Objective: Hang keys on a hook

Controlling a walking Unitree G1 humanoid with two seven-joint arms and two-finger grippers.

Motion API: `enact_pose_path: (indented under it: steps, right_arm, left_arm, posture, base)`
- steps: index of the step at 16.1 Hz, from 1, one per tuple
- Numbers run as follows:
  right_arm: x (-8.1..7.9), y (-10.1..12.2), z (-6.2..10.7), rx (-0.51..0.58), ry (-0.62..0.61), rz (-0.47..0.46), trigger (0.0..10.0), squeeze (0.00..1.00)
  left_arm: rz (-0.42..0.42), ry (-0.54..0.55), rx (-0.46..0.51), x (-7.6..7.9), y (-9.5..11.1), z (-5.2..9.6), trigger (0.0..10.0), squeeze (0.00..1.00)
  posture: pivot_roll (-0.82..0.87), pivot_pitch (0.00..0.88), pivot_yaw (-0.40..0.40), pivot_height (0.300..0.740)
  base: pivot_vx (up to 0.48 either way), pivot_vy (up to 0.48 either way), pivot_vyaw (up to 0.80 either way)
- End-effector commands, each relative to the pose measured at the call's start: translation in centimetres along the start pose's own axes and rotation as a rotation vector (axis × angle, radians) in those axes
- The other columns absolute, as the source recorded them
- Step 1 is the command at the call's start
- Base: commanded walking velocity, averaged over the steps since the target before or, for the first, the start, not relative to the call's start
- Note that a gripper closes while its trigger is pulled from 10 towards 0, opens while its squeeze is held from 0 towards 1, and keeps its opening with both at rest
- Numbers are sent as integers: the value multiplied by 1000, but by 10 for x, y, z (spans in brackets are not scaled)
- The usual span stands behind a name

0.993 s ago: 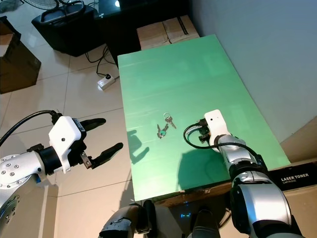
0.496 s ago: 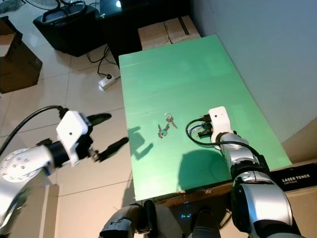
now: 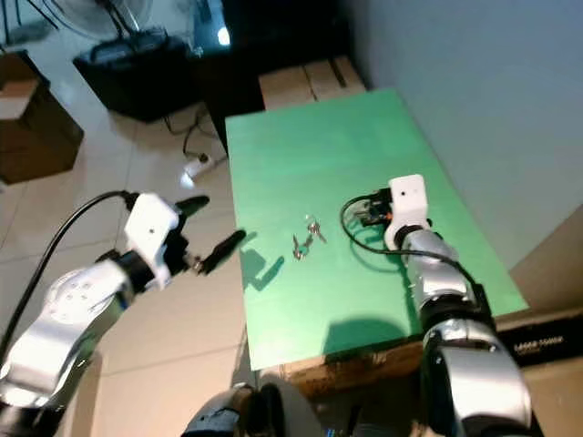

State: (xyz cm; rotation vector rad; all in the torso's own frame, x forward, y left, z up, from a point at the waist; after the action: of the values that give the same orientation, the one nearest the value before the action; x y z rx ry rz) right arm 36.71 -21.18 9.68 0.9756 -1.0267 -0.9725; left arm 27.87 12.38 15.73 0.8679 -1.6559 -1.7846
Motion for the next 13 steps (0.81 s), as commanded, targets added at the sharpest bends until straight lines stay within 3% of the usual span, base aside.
enact_pose_path:
  steps: [1,5,6,8,9,10,11,13]
  right_arm:
    - [-4,5,0,37,3,25,0,0]
    - [-6,27,14,201,-117,59,0,0]
    - [-10,45,26,315,-159,39,0,0]
    - [-16,62,41,405,-189,9,0,0]
    - [-20,70,48,437,-198,-4,1843,0]
    - [-23,74,52,457,-203,-3,1843,0]
    - [-31,80,61,476,-210,-10,10000,0]
    - [-48,90,71,524,-175,5,10000,0]
  left_arm:
    - [-11,30,-5,-3,-4,-1,10000,0]
    - [69,122,58,-7,-9,-18,10000,0]
    - [98,169,82,-7,-11,-21,10000,0]
    - [124,207,113,-7,-9,-22,10000,0]
    - [133,222,128,-7,-9,-20,10000,0]
    - [132,230,132,-7,-10,-19,10000,0]
    - [134,250,141,-6,-11,-15,10000,0]
    - [131,261,152,-4,-12,-13,10000,0]
  posture:
    - [-49,17,155,740]
    - [-111,0,143,740]
    - [-115,0,130,740]
    - [-107,0,115,740]
    - [-105,0,108,740]
    - [-100,0,103,740]
    - [-100,0,103,740]
    - [-101,0,103,740]
  base:
    - [0,0,0]
    - [0,0,0]
    - [0,0,0]
    - [0,0,0]
    - [0,0,0]
    - [0,0,0]
    - [0,0,0]
    - [0,0,0]
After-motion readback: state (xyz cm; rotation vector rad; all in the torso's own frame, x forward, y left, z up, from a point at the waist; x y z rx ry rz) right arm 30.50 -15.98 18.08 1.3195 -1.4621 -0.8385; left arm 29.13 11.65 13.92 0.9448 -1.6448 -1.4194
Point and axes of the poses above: a point about 5 cm out from each wrist's last joint towards the gripper, its own z axis pointing back from the gripper into the wrist, its own y axis along the axis of the wrist's last joint, x = y × z, the point moved 1 cm from there along -z, pointing out of the wrist towards the gripper, and after that the axes turned 7 degrees about z, right-handed, at the moved point
